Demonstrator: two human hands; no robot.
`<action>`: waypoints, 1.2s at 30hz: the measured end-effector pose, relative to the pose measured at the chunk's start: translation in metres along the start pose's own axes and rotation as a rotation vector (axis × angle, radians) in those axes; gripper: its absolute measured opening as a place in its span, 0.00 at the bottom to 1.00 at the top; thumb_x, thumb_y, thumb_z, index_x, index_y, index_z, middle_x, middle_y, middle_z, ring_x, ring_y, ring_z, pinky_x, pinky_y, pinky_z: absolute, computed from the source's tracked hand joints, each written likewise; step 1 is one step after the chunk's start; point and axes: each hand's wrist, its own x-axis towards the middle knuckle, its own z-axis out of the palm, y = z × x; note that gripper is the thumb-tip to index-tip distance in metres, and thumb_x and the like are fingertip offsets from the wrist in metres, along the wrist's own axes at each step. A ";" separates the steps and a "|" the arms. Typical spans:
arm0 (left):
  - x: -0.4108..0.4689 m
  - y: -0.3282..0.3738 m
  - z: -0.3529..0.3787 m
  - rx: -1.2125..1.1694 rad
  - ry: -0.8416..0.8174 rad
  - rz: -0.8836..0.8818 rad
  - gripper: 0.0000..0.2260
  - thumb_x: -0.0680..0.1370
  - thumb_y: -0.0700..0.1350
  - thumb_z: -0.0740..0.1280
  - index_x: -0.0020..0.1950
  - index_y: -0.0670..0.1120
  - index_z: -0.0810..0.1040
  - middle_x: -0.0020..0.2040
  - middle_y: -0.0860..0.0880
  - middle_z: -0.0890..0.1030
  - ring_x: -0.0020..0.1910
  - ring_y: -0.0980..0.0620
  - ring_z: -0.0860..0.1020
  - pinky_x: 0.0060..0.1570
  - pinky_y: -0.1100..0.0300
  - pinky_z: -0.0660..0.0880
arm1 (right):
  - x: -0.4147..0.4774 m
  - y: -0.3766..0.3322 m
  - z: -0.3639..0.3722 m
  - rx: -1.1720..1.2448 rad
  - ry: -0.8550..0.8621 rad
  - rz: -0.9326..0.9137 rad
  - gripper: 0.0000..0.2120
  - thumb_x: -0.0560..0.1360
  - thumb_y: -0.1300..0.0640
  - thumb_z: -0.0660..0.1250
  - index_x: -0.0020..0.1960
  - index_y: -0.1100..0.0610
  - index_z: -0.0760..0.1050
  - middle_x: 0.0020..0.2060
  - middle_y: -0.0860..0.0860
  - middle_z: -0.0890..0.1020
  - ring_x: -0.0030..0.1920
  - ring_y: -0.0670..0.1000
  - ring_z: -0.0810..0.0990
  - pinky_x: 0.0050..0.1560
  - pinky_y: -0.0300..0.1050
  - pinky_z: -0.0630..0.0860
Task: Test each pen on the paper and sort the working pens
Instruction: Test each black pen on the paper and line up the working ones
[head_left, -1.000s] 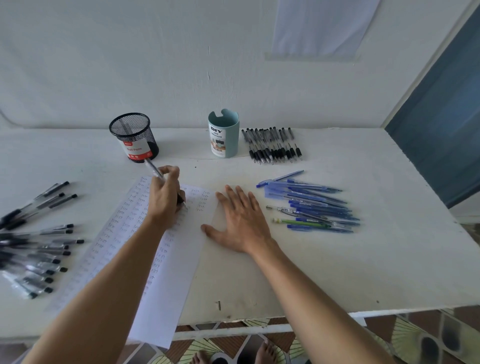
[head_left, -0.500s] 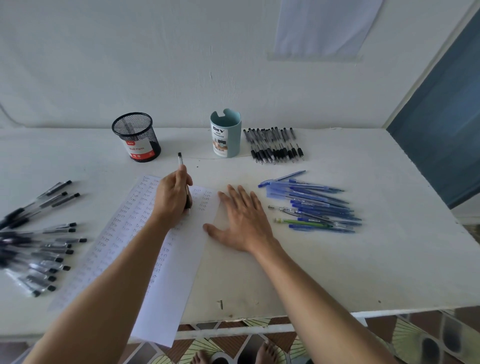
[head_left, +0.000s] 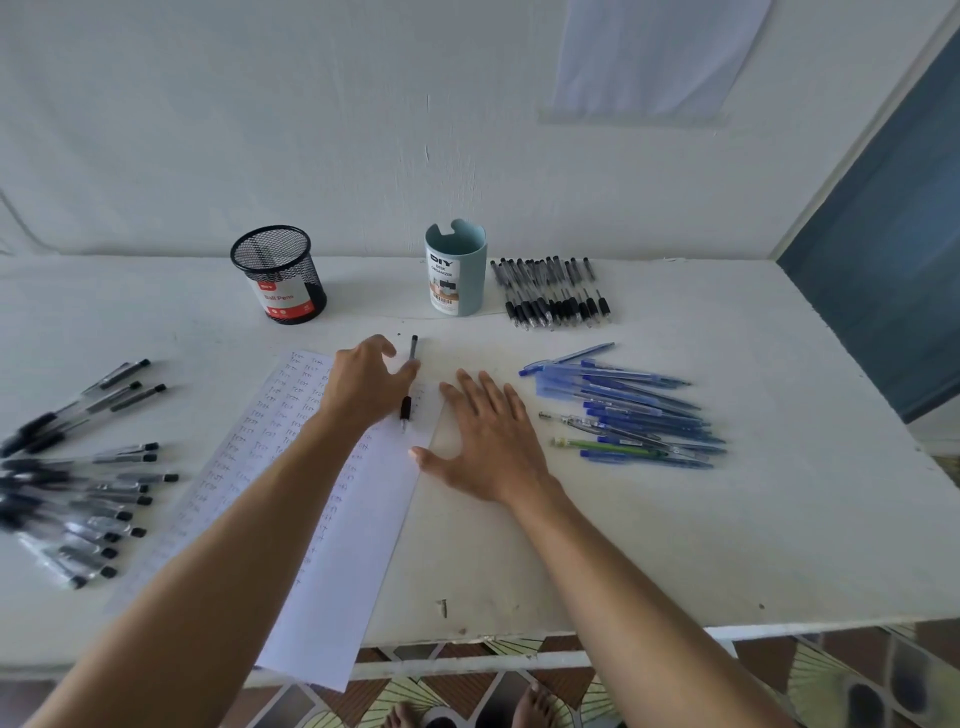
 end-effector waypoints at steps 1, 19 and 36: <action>0.000 -0.005 -0.002 0.013 0.040 -0.001 0.17 0.80 0.55 0.66 0.62 0.46 0.76 0.45 0.45 0.82 0.46 0.46 0.78 0.39 0.56 0.70 | 0.001 0.000 0.001 0.004 0.003 0.000 0.44 0.74 0.27 0.54 0.81 0.50 0.48 0.81 0.50 0.46 0.80 0.52 0.41 0.79 0.56 0.38; -0.007 -0.059 -0.002 0.397 -0.009 0.002 0.26 0.81 0.63 0.46 0.78 0.56 0.54 0.81 0.49 0.54 0.80 0.44 0.51 0.74 0.40 0.51 | 0.044 -0.040 -0.010 0.251 0.141 0.306 0.20 0.78 0.40 0.61 0.63 0.52 0.71 0.66 0.51 0.70 0.71 0.56 0.62 0.71 0.59 0.52; -0.007 -0.058 -0.004 0.399 0.000 0.001 0.26 0.81 0.63 0.46 0.78 0.56 0.54 0.81 0.49 0.54 0.79 0.44 0.52 0.74 0.40 0.52 | 0.039 -0.015 -0.021 0.191 0.595 0.342 0.07 0.70 0.48 0.69 0.41 0.51 0.79 0.43 0.46 0.81 0.43 0.52 0.78 0.46 0.48 0.58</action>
